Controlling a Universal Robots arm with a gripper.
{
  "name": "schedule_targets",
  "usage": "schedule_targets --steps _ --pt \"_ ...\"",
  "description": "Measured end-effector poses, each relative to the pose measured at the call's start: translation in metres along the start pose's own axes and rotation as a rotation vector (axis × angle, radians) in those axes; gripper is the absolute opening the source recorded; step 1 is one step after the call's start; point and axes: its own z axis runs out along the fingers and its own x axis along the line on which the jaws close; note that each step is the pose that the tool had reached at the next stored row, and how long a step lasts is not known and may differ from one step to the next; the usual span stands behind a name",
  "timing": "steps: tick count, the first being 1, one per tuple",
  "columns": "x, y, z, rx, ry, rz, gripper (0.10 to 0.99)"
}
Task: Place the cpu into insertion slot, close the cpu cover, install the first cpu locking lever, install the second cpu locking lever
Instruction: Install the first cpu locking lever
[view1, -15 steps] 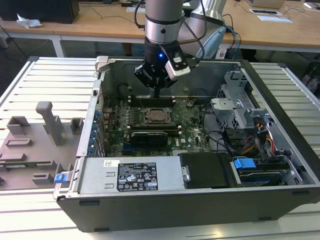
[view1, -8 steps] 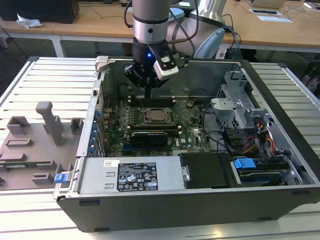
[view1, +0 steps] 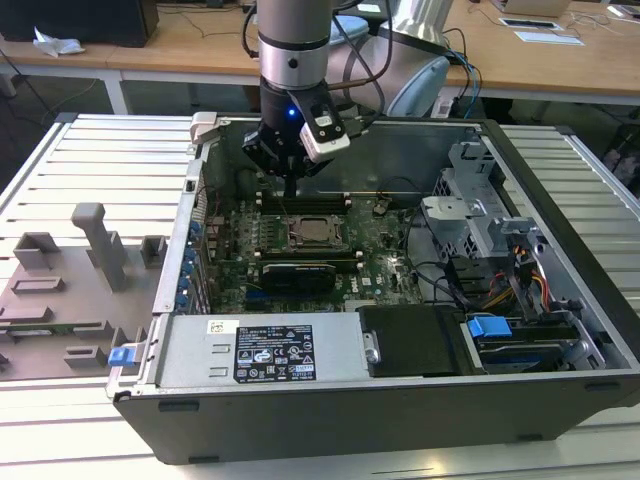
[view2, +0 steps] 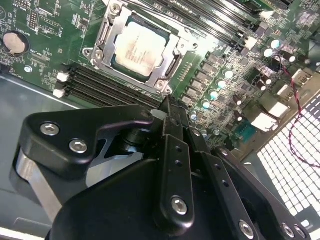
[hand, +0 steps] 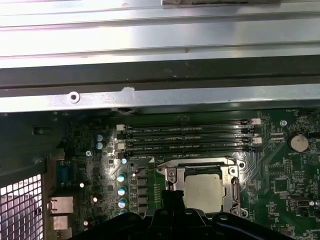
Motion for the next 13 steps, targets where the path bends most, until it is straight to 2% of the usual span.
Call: schedule_targets --steps 13 --pt "0.0006 -0.0002 0.0044 0.000 -0.0001 0.000 0.106"
